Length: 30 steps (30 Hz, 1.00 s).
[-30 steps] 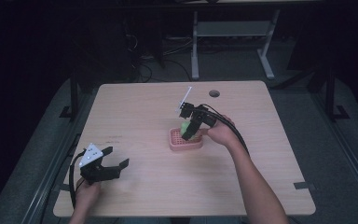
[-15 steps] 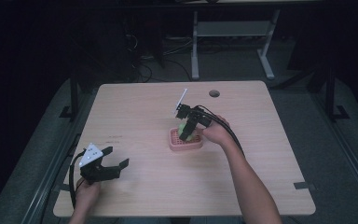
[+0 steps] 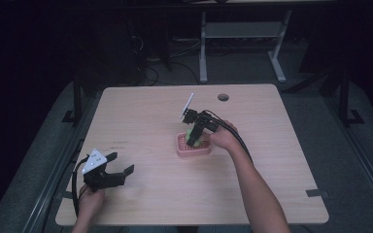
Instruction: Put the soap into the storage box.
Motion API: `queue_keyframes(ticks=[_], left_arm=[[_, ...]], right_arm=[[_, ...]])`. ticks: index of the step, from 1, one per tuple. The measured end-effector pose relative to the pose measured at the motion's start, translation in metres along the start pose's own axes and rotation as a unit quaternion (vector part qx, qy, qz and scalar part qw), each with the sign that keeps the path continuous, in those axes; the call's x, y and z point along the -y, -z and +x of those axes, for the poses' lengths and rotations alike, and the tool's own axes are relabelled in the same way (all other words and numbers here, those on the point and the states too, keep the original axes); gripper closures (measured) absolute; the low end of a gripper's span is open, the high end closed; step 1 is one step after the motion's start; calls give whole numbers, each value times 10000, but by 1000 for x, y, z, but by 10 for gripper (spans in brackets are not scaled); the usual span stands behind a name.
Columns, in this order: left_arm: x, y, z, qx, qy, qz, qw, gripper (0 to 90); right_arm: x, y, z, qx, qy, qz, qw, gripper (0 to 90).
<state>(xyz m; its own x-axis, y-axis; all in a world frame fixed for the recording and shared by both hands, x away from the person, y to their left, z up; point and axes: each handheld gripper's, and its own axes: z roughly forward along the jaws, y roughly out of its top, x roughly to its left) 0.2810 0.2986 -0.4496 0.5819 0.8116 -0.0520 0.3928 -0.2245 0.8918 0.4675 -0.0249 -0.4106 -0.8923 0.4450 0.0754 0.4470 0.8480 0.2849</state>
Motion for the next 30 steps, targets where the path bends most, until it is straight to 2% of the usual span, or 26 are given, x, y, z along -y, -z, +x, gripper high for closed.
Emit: queue_keyframes(ticks=[12, 15, 30], left_arm=[[0, 0, 0, 3, 1, 3, 10000, 140], [0, 0, 0, 2, -4, 5, 10000, 141], [0, 1, 1, 0, 0, 5, 10000, 141]], right_arm=[[-3, -7, 1, 20, 25, 108, 9999, 260], [-2, -7, 1, -3, -25, 106, 9999, 259], [-3, -8, 3, 36, 21, 136, 9999, 258]])
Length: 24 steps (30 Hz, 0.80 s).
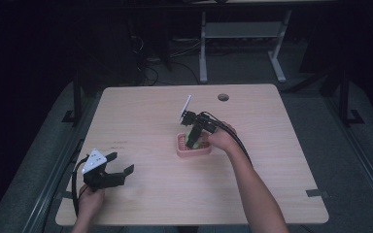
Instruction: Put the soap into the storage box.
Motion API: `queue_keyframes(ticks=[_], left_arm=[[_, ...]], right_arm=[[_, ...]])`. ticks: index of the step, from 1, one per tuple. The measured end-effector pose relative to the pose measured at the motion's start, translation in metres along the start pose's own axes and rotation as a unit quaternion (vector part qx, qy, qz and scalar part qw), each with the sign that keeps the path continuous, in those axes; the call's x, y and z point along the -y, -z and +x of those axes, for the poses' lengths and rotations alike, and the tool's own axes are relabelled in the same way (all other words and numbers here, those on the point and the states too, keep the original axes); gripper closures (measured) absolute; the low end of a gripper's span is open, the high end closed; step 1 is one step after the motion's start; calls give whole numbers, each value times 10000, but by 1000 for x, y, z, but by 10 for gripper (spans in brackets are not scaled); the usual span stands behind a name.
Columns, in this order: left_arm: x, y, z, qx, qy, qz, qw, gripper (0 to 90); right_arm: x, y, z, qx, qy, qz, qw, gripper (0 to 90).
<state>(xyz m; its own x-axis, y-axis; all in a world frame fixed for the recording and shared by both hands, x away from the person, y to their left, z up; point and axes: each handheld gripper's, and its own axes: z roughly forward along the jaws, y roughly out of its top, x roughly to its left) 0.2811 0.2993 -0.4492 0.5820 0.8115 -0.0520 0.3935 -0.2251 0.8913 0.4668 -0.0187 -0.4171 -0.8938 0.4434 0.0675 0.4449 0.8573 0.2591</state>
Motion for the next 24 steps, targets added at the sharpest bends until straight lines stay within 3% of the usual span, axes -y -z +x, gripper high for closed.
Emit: queue_keyframes(ticks=[12, 24], left_arm=[[0, 0, 0, -2, -4, 0, 10000, 140], [1, 1, -1, 2, 9, -25, 10000, 141]], right_arm=[[1, 4, 1, 13, -36, -70, 10000, 257], [12, 21, -1, -35, -171, -374, 9991, 248]])
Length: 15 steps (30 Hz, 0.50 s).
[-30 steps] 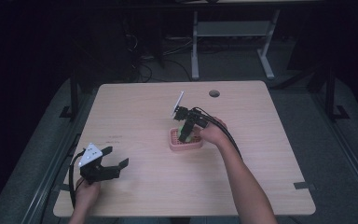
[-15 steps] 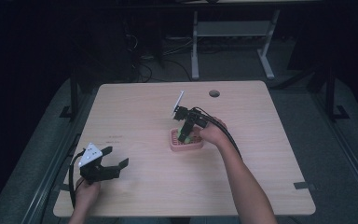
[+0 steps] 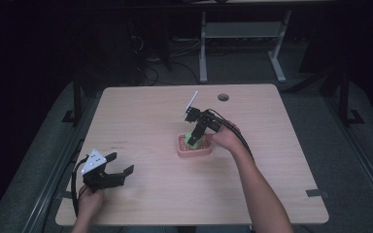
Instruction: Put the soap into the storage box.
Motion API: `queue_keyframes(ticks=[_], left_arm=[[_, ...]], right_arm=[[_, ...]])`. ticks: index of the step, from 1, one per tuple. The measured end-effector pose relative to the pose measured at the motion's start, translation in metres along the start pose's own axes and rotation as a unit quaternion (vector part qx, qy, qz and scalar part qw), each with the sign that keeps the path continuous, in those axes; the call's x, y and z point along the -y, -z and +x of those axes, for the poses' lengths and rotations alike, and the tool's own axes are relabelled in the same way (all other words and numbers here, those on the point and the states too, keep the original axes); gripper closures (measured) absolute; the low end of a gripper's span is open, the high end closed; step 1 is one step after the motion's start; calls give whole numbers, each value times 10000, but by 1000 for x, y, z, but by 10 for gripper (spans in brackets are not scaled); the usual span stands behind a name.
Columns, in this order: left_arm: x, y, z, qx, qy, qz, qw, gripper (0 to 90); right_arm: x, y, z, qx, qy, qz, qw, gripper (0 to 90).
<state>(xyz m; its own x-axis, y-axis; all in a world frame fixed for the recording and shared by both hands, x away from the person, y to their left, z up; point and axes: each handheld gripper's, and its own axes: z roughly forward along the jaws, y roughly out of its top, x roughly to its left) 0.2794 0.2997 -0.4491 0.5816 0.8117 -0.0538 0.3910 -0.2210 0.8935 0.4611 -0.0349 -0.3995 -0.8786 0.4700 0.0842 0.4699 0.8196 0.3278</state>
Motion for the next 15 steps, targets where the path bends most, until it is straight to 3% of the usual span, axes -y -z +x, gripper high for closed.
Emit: queue_keyframes(ticks=[15], left_arm=[[0, -1, 0, -8, -6, 31, 10000, 141]], right_arm=[[16, 18, -3, 15, -89, -160, 9998, 241]])
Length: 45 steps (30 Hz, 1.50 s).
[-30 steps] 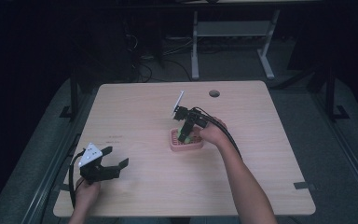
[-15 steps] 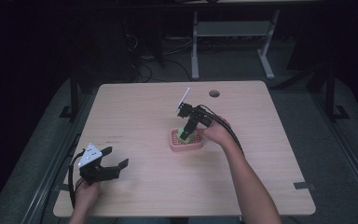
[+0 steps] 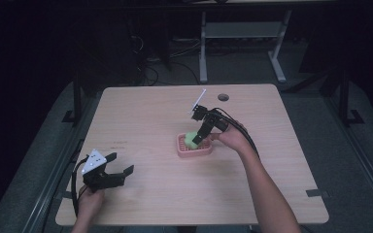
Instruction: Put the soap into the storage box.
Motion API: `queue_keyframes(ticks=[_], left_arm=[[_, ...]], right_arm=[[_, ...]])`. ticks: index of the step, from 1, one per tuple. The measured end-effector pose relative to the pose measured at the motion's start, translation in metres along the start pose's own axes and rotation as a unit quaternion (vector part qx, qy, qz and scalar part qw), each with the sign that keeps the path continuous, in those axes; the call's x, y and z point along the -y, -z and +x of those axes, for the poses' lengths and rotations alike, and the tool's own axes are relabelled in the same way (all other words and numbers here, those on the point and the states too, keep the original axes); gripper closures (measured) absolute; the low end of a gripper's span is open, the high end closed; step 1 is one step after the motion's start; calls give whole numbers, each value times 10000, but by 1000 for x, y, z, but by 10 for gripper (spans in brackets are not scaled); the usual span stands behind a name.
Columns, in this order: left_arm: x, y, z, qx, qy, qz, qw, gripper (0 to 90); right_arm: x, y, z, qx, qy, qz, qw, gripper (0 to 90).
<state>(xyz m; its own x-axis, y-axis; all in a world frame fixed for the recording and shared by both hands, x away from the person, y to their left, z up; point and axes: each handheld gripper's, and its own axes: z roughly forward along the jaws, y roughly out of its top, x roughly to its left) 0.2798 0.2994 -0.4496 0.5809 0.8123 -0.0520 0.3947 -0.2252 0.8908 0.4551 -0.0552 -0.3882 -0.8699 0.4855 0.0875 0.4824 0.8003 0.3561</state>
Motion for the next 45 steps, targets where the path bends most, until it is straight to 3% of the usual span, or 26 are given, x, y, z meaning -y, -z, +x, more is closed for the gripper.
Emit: queue_keyframes(ticks=[30, 45], left_arm=[[1, -1, 0, 6, -28, 42, 10000, 141], [1, 0, -1, 4, -28, 56, 10000, 141]], right_arm=[[28, 21, -7, 68, -170, -145, 9997, 236], [48, 22, -12, 26, -331, -164, 9993, 236]])
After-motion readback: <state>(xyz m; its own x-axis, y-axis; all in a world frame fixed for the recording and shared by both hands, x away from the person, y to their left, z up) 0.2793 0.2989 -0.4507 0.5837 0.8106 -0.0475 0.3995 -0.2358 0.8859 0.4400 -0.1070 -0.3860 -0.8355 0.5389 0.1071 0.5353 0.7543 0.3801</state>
